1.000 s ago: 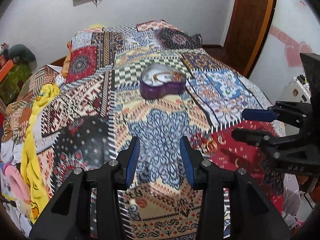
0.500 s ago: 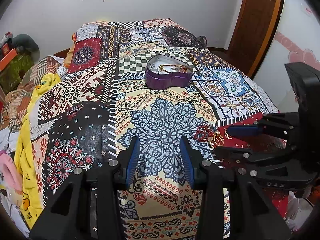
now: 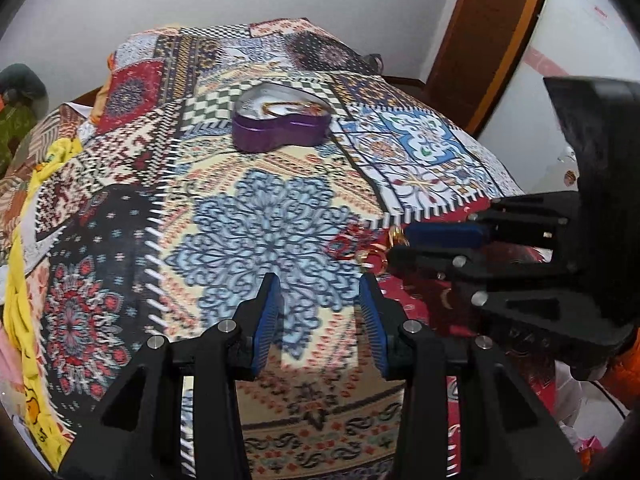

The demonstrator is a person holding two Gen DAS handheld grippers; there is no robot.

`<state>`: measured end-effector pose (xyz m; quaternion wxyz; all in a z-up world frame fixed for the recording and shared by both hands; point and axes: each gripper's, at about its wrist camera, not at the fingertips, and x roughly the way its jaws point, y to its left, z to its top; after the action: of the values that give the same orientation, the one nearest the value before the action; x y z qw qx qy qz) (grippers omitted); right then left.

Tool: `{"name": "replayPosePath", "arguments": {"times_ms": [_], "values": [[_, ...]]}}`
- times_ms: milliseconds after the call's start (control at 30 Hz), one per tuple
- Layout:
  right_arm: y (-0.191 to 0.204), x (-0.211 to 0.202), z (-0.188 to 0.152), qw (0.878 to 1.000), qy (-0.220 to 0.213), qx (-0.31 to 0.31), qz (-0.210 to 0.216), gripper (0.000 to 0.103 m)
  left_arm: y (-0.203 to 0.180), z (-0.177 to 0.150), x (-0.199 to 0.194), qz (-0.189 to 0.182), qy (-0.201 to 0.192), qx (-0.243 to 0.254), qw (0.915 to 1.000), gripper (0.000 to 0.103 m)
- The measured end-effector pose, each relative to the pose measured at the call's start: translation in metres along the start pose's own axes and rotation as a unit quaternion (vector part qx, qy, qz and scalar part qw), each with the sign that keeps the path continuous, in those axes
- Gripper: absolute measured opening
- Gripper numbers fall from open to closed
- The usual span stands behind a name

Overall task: Organize jewelry
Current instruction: 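Move both grippers back toward the remaining jewelry on the red patch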

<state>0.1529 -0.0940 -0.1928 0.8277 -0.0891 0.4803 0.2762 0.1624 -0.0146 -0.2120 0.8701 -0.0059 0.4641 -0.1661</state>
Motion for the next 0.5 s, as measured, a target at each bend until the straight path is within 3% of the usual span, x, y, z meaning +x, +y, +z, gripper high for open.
{"name": "replayPosePath", "arguments": {"times_ms": [167,333,500], "values": [[-0.018,-0.018,-0.003,0.999,-0.022,0.025,-0.008,0.018,-0.018,0.002,0.01,-0.008,0.011,0.018,0.9997,0.039],[-0.032,-0.031,-0.009,0.999,-0.032,0.041,-0.017,0.018,-0.028,0.005,0.023,-0.017,0.027,0.025,0.9992,0.026],[-0.038,-0.038,-0.014,0.998,-0.04,0.049,-0.012,0.018,-0.031,0.01,0.029,-0.011,0.027,0.023,0.9993,0.025]]}}
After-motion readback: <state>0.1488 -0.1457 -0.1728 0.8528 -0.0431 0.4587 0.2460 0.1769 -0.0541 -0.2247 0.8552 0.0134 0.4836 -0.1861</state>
